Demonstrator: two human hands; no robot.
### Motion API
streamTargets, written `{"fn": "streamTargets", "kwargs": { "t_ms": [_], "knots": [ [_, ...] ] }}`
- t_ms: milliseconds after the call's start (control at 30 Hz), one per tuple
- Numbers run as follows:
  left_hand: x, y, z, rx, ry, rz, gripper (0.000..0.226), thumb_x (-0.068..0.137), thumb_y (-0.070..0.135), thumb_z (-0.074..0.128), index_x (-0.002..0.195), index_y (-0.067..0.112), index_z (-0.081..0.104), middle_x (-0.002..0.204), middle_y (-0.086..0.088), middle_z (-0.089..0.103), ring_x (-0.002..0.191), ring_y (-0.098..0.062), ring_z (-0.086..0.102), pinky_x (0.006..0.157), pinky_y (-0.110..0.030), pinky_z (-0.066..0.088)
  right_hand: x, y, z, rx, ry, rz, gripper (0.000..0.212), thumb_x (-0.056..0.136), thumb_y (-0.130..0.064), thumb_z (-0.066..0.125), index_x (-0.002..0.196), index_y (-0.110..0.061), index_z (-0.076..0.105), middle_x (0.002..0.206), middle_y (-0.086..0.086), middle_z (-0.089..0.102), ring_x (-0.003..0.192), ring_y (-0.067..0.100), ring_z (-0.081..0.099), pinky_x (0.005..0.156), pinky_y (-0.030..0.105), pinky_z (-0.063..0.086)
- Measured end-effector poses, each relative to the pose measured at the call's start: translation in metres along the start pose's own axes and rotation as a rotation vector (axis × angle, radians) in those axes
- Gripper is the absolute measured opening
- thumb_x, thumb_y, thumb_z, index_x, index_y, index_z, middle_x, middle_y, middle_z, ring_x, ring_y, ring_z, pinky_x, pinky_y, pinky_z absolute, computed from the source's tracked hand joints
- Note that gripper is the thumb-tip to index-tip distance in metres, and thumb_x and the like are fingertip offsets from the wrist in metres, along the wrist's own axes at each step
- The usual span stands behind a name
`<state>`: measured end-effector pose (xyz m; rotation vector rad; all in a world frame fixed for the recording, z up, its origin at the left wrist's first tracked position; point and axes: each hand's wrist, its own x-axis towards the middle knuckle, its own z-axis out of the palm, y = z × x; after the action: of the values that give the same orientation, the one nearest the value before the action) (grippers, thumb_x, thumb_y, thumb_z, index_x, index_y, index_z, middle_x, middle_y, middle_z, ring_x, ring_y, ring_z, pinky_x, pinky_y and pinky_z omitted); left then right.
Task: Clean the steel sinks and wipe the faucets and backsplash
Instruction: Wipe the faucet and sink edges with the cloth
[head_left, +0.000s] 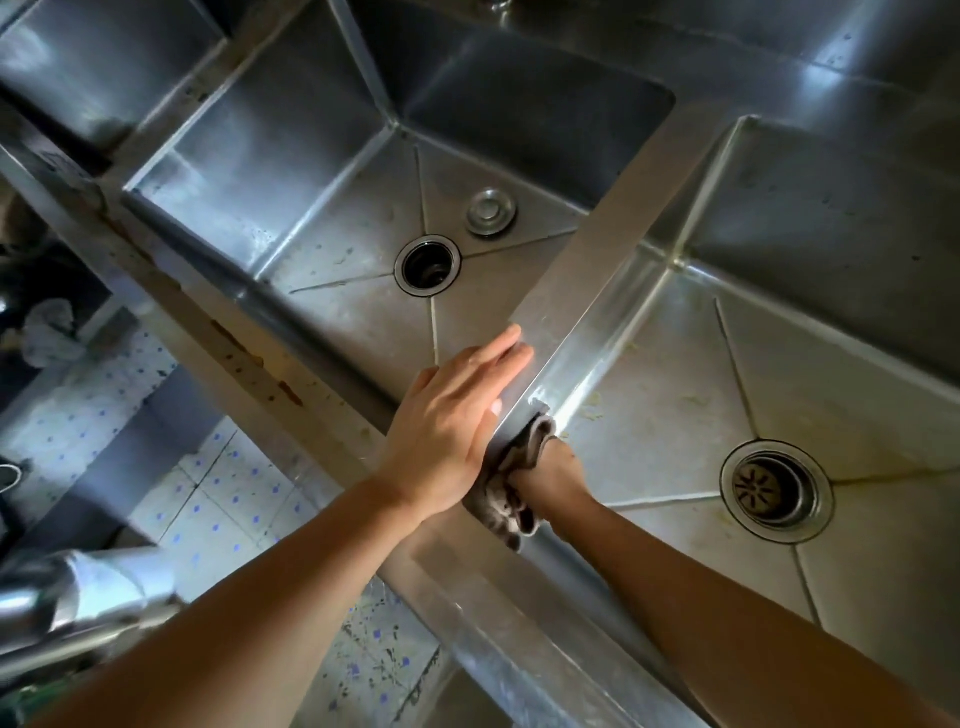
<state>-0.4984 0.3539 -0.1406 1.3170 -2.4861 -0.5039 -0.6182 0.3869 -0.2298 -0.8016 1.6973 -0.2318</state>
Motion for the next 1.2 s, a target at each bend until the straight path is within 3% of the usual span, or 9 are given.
{"fn": "streamTargets", "kwargs": {
  "t_ms": [167,300,433,500,667,733,800,867,1200],
  "knots": [
    [0.001,-0.001,0.001,0.024,-0.030,-0.021,0.051,0.090,0.010,0.039,0.140,0.017,0.044,0.152,0.007,0.033,0.134,-0.010,0.039,0.088,-0.044,0.045,0.039,0.027,0.020,-0.168,0.005,0.073,0.038,0.083,-0.010,0.057,0.118,0.003,0.051,0.120,0.018,0.058,0.112,0.033,0.056,0.093,0.036,0.048],
    [0.001,-0.002,-0.001,0.032,-0.031,-0.020,0.050,0.091,0.010,0.039,0.140,0.016,0.045,0.152,0.006,0.033,0.134,-0.010,0.039,0.090,-0.043,0.044,0.041,0.021,0.021,-0.070,0.004,0.128,0.040,0.084,-0.017,0.059,0.119,0.002,0.051,0.117,0.017,0.059,0.111,0.032,0.058,0.090,0.036,0.049],
    [-0.003,0.001,-0.002,0.059,-0.016,-0.011,0.048,0.091,0.011,0.039,0.139,0.015,0.047,0.151,0.005,0.036,0.132,-0.013,0.043,0.093,-0.042,0.044,0.020,0.010,-0.008,0.365,0.009,0.107,0.007,0.078,-0.004,0.059,0.079,-0.006,0.053,0.064,0.008,0.055,0.059,0.023,0.058,0.053,0.030,0.043],
    [0.000,0.005,-0.005,0.085,-0.002,0.000,0.046,0.090,0.011,0.039,0.135,0.013,0.051,0.148,0.003,0.040,0.128,-0.017,0.047,0.093,-0.041,0.044,0.011,0.000,-0.030,0.519,0.044,0.053,0.012,0.078,0.006,0.053,0.072,-0.005,0.052,0.046,0.005,0.046,0.037,0.018,0.046,0.041,0.024,0.034],
    [0.035,0.017,-0.009,0.105,0.057,0.001,0.044,0.086,0.014,0.038,0.125,0.009,0.059,0.140,-0.003,0.050,0.122,-0.020,0.049,0.103,-0.035,0.036,0.019,-0.006,-0.071,0.560,0.122,0.065,0.015,0.083,0.005,0.047,0.075,-0.007,0.050,0.051,0.006,0.039,0.027,0.013,0.033,0.034,0.015,0.025],
    [0.059,0.021,-0.003,0.118,0.041,-0.013,0.047,0.087,0.019,0.036,0.127,0.011,0.058,0.142,-0.003,0.049,0.122,-0.022,0.049,0.102,-0.038,0.037,0.028,-0.003,-0.087,0.504,0.226,0.030,0.013,0.081,0.001,0.049,0.092,-0.005,0.053,0.065,0.014,0.050,0.039,0.019,0.048,0.039,0.023,0.037],
    [0.083,0.024,0.005,0.127,0.021,-0.040,0.050,0.087,0.024,0.032,0.129,0.012,0.057,0.143,-0.002,0.048,0.123,-0.026,0.050,0.101,-0.045,0.040,0.039,-0.004,-0.108,0.350,0.376,-0.014,0.034,0.083,-0.006,0.055,0.116,-0.006,0.047,0.096,0.021,0.059,0.080,0.033,0.063,0.068,0.038,0.050],
    [0.100,0.025,0.011,0.147,0.027,-0.042,0.050,0.086,0.024,0.032,0.127,0.012,0.059,0.140,-0.003,0.051,0.122,-0.028,0.052,0.098,-0.048,0.043,0.051,-0.009,-0.132,0.225,0.515,-0.060,0.048,0.088,-0.013,0.059,0.129,-0.006,0.037,0.116,0.022,0.058,0.107,0.040,0.058,0.088,0.039,0.045],
    [0.108,0.022,0.019,0.103,0.102,0.034,0.042,0.087,0.014,0.038,0.123,0.010,0.059,0.137,-0.002,0.051,0.105,-0.022,0.053,0.094,-0.035,0.039,0.154,-0.008,-0.189,-0.299,0.689,-0.105,0.038,0.094,-0.014,0.048,0.131,-0.011,0.047,0.138,0.022,0.029,0.122,0.042,0.035,0.102,0.043,0.036]
  ]
}}
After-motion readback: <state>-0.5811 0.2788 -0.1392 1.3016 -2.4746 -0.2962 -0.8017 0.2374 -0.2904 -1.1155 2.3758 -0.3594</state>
